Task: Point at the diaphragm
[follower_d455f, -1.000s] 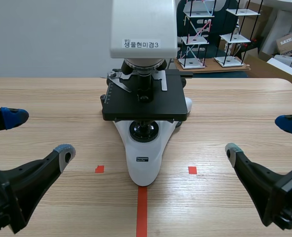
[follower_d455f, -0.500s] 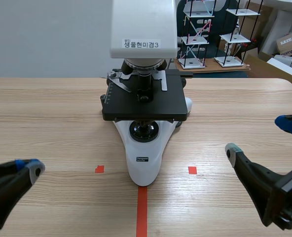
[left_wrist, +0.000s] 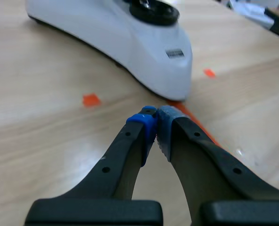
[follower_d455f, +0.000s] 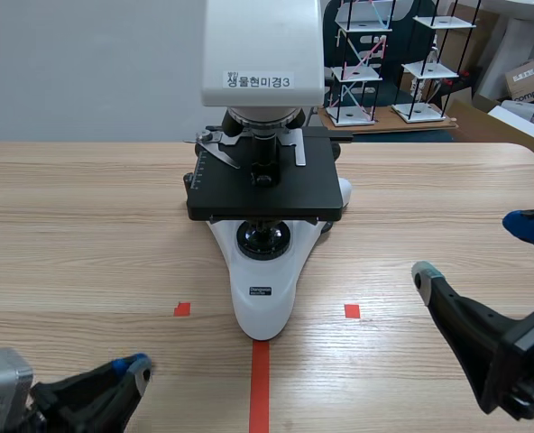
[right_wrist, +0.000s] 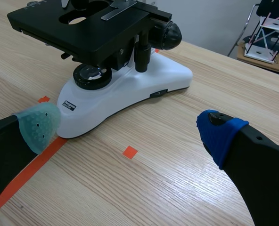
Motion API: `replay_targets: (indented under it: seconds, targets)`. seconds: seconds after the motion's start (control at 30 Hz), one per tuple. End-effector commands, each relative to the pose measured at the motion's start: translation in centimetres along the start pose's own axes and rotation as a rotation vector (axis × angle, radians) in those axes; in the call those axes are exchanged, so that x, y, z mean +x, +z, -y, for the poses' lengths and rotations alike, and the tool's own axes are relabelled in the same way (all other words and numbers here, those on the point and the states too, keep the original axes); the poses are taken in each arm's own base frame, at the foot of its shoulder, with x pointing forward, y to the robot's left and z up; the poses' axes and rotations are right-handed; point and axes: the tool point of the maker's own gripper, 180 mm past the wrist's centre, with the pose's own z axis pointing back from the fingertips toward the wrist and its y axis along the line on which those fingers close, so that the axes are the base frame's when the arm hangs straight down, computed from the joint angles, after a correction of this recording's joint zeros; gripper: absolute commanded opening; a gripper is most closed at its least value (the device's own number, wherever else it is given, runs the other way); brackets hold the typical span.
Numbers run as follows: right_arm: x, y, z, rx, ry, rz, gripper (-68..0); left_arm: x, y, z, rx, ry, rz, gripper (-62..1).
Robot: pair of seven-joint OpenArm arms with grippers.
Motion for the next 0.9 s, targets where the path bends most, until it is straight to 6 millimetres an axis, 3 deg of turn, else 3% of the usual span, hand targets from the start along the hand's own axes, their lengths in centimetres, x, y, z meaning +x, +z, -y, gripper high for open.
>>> replay_targets:
  seconds: [0.0,0.2,0.43,0.67,0.87]
  targets:
    - [1.2,-0.2,0.4,0.001,0.017,0.039,-3.5,1.6,-1.6,0.3,-0.018,-0.013,0.068,-57.9]
    - [1.2,-0.2,0.4,0.001,0.017,0.039,-3.5,1.1,-5.3,1.3,-0.065,-0.083,0.100,-57.9]
    - [1.2,-0.2,0.4,0.001,0.017,0.040,-3.5,2.0,-7.7,1.9,-0.087,-0.095,0.207,-57.9]
    - [1.2,-0.2,0.4,0.001,0.017,0.039,-3.5,3.6,-8.7,1.7,-0.080,-0.080,0.310,-57.9]
    - [1.2,-0.2,0.4,0.001,0.017,0.040,-3.5,4.1,-8.0,1.2,-0.076,-0.086,0.352,-57.9]
